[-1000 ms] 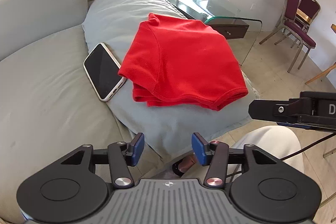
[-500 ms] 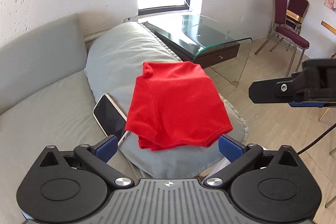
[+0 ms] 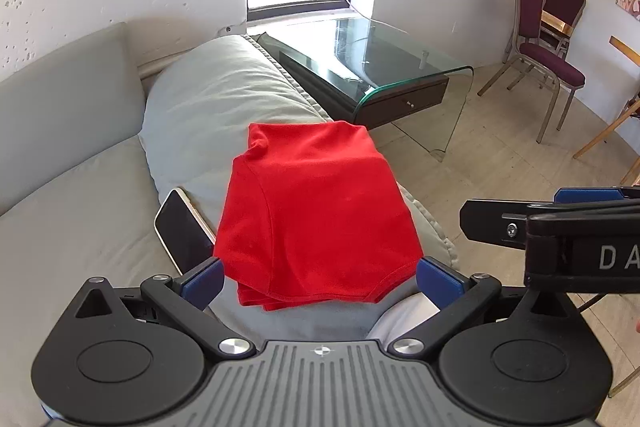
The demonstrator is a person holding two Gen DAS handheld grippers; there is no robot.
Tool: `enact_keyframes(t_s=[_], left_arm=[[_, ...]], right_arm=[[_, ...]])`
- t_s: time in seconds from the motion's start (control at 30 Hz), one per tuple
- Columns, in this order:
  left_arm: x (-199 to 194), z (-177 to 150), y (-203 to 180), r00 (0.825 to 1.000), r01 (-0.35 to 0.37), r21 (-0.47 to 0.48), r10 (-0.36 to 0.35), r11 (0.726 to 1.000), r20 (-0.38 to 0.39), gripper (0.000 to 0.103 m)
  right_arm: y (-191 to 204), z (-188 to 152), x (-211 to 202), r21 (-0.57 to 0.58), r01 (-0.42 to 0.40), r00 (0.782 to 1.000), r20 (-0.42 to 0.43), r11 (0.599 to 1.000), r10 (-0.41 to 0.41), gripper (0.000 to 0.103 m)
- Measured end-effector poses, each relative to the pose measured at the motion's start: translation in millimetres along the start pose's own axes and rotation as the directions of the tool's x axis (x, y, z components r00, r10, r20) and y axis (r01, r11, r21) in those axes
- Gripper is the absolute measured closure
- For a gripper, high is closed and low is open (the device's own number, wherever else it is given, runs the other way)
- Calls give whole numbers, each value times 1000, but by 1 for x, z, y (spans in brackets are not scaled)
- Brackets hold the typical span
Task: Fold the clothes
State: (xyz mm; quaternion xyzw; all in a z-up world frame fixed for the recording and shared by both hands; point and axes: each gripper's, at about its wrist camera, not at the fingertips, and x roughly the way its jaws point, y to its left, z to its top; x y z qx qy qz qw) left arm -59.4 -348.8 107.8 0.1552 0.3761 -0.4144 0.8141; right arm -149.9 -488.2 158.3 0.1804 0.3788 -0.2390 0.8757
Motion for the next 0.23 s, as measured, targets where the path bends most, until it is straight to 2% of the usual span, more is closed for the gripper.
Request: enact_keyframes(t_s=[0.23], left_arm=[[11,1,-2,1000,9,6,-9,1000,-18,1]], right_arm=[[-6,-1,13,15,8,1000,-12,1000,-8,5]])
